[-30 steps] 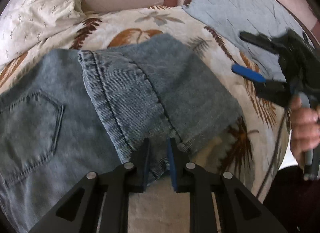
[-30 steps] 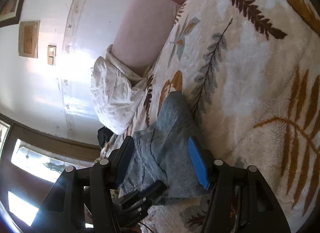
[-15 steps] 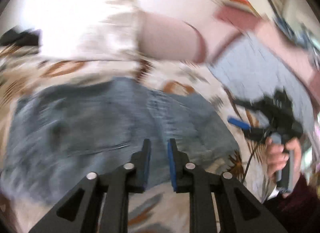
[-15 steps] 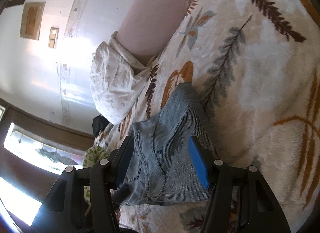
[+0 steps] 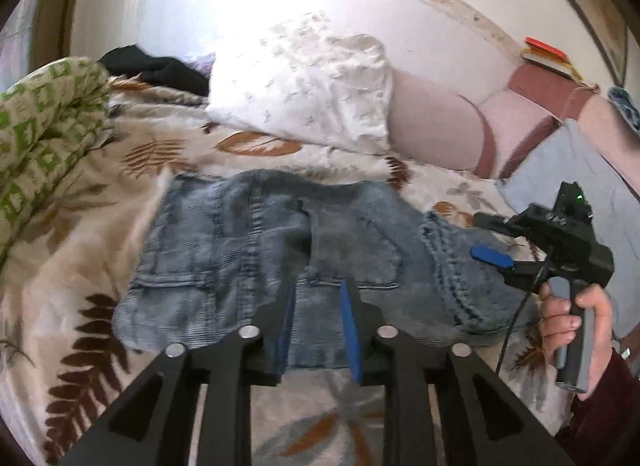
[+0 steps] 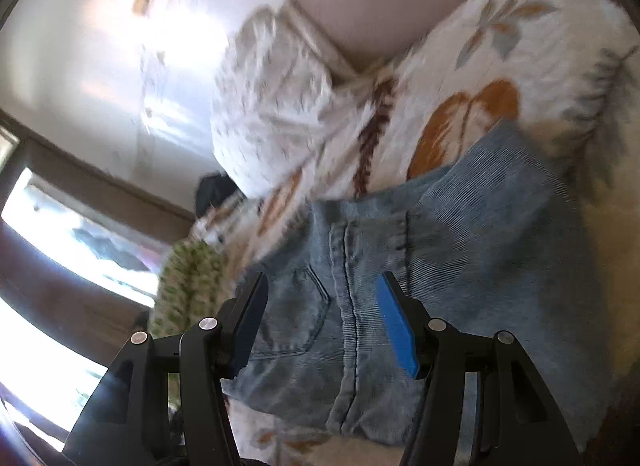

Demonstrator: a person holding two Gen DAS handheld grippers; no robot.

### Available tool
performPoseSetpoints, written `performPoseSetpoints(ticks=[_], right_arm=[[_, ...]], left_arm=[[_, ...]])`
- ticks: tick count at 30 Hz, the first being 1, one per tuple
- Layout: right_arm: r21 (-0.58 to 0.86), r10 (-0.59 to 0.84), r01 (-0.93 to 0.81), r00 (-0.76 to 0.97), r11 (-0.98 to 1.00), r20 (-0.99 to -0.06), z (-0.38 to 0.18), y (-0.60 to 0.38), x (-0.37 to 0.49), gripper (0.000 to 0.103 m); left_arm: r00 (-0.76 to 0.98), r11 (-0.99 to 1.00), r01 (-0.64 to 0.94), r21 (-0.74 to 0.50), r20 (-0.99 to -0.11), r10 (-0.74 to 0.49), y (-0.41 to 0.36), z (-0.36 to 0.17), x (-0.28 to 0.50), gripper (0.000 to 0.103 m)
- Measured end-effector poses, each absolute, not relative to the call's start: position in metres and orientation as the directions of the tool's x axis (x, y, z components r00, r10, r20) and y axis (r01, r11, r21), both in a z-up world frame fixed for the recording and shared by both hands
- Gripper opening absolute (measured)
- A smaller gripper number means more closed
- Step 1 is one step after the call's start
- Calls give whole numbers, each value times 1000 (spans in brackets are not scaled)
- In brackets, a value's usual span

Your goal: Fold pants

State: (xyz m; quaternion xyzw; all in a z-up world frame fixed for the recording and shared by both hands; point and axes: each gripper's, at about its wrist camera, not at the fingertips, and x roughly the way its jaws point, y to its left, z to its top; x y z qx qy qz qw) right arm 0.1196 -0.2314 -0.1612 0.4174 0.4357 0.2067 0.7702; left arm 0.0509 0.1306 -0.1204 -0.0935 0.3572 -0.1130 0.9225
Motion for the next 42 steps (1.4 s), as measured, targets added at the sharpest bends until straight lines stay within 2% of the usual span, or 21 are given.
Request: performPoseSetpoints(ticks=[4,6,10,15,18,23,27,32,36,42], right_arm=[[766,653,85,469,637,-595,-191,-210,143,57],[755,652,108,435,647,-621,-206,-204,151,58],[766,658,100,449,635,-605,-197,-206,151,64],[791,684,36,479,611,-550,-170,-203,139,64],[765,676,-17,481,644,-559,-151,-195,119,64],[695,626,31,409,718,-664,-158,-184,97,64],[658,606,48,346,751,-717,-183,-169,96,64],[661,600,17,402,750,-692,-165,-171,92,67],[649,612,-71,423,758,-668,-140,-151,98,67],[544,594,-239,356,804,-721,-99,-59,153,67]], left_arm=[[716,969,58,-238,-667,-207,154,-126,57,44],[714,976,18,-216,-680,-164,166,-129,59,44],[709,978,-55,-202,-698,-104,192,-133,61,44],[678,978,-125,-170,-734,-41,212,-141,62,44],[675,973,-135,-185,-736,-46,222,-144,60,44],[665,957,-129,-260,-738,-111,231,-148,55,44],[671,956,-96,-277,-728,-143,227,-148,55,53],[674,953,-62,-296,-716,-179,217,-148,62,53],[664,952,-69,-297,-726,-178,212,-153,73,53],[627,930,-95,-355,-747,-221,215,-170,81,54]])
